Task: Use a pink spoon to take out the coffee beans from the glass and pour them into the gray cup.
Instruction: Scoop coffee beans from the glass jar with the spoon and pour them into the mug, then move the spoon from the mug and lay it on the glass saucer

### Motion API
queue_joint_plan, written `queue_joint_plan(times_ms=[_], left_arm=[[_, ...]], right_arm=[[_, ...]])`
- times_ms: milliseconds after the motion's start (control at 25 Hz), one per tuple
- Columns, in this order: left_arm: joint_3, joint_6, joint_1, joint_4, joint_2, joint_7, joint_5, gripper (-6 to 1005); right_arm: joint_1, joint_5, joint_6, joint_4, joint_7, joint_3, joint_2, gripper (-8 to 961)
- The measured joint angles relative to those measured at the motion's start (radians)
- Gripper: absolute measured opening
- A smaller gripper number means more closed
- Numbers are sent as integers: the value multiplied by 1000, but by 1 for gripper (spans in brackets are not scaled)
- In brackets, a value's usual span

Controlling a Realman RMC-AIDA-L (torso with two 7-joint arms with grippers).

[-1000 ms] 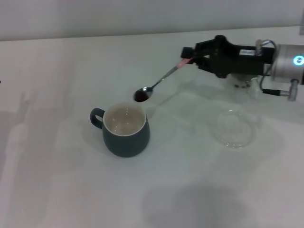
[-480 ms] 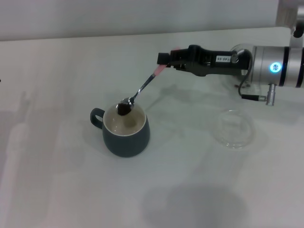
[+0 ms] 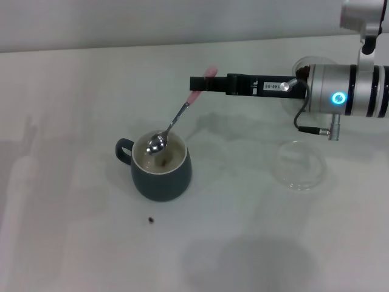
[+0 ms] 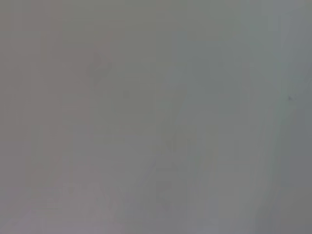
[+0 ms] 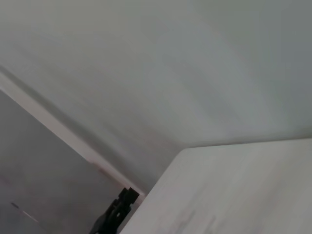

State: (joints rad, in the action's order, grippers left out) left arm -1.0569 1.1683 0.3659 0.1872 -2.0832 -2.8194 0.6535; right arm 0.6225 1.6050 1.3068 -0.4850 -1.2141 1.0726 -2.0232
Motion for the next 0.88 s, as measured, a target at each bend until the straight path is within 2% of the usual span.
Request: queue_joint_plan(times_ms=[400, 600, 720, 760, 800, 840, 880], left_arm=[[0, 0, 1, 0, 2, -1, 0, 800], [0, 1, 4, 0, 4, -4, 0, 800], [-1, 1, 4, -1, 4, -4, 0, 800], [-2, 1, 4, -1, 4, -4, 0, 800], [-2, 1, 4, -1, 4, -4, 0, 800], [-2, 1, 4, -2, 4, -4, 0, 799], [-2, 1, 4, -2, 3, -4, 0, 799]], right_arm=[[-11, -6, 0, -80, -80, 51, 7, 160], [-45, 13, 57, -130, -82, 13, 12, 161], [-62, 17, 130, -131, -82, -70, 25, 161], [-68, 15, 157, -128, -82, -108, 34, 161], [-80, 11, 190, -124, -79, -150, 55, 161], [-80, 11, 190, -124, -79, -150, 55, 161], [-87, 10, 202, -122, -76, -162, 67, 161]])
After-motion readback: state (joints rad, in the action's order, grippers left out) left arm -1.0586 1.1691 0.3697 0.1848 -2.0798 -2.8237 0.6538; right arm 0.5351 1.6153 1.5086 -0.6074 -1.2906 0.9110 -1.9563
